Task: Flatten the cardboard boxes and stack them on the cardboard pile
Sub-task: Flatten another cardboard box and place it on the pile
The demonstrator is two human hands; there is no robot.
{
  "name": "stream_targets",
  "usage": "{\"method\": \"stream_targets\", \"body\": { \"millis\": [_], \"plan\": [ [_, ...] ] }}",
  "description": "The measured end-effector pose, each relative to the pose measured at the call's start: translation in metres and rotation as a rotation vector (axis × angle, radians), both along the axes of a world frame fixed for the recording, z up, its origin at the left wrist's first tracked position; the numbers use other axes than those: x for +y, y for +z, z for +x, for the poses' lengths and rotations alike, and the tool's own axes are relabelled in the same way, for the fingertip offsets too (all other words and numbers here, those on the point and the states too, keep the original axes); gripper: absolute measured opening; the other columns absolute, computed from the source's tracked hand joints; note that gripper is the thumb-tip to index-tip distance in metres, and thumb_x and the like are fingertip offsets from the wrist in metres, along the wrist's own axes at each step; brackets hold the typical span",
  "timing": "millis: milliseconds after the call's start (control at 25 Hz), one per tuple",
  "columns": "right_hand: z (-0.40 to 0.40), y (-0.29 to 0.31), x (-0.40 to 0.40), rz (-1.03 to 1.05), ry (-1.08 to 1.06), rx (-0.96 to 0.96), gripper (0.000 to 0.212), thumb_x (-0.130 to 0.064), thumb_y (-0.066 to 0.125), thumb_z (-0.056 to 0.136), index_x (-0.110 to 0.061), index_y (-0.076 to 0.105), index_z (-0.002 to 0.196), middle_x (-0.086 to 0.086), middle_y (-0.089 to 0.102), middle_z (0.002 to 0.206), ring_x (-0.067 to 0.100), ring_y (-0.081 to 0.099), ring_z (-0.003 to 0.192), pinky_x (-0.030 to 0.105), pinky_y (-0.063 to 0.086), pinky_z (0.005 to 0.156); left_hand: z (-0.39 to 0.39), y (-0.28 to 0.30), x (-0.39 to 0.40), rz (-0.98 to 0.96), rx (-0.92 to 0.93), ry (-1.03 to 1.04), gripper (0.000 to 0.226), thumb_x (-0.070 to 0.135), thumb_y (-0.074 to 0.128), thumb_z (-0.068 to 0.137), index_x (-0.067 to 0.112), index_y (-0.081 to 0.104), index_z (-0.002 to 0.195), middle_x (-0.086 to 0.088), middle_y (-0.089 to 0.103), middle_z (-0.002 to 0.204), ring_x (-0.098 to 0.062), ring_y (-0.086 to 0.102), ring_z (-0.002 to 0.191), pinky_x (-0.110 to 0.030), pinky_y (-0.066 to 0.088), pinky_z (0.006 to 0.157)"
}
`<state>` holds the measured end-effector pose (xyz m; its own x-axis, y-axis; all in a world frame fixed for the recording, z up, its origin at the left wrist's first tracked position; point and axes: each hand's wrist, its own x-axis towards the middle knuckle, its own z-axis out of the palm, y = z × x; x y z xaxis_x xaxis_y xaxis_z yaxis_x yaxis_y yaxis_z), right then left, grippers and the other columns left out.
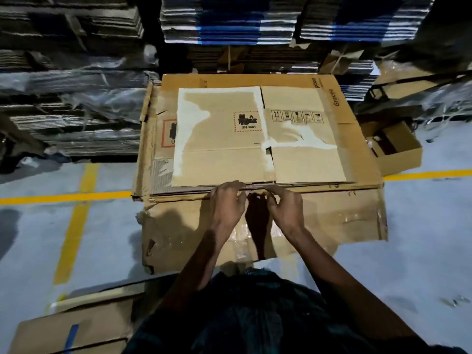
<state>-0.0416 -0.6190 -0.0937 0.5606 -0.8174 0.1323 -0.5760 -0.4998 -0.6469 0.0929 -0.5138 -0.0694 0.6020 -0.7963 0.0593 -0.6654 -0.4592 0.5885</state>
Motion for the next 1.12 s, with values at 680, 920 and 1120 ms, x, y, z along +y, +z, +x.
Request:
{"method": "stream_targets", "body": {
  "millis": [680,920,1120],
  "plan": [
    [-0.054,0.014,0.190,0.211,0.043,-0.239,0.027,-0.023,0.058,0.099,-0.019,0.066,0.124,-0.009,0.070,0.074,0.003,0.065,0.064,0.027,0.055,0.062,-0.064,0.011,0.218,-0.141,0.246,0.305,0.023,0.022,0.068,0.091,0.015,0.074,0.112,-0.008,0.072,0.075,-0.016,0.061,0.062,-0.006,0.032,0.053],
    [-0.059,-0.005,0.267,0.461,0.219,-0.140,0.030,-0.014,0.054,0.100,-0.015,0.061,0.129,-0.005,0.073,0.075,0.012,0.065,0.053,0.028,0.055,0.058,-0.076,-0.019,0.328,-0.041,0.339,0.438,0.027,0.035,0.062,0.090,0.017,0.075,0.104,-0.002,0.075,0.079,-0.012,0.070,0.077,-0.027,0.054,0.078],
    [-0.036,-0.040,0.316,0.573,0.330,0.043,0.030,-0.013,0.056,0.097,-0.018,0.062,0.126,-0.010,0.074,0.078,0.009,0.066,0.053,0.032,0.057,0.064,-0.073,-0.048,0.391,-0.064,0.420,0.545,0.018,0.023,0.066,0.089,0.012,0.076,0.099,0.002,0.073,0.080,0.000,0.064,0.074,-0.006,0.043,0.070]
  ]
}}
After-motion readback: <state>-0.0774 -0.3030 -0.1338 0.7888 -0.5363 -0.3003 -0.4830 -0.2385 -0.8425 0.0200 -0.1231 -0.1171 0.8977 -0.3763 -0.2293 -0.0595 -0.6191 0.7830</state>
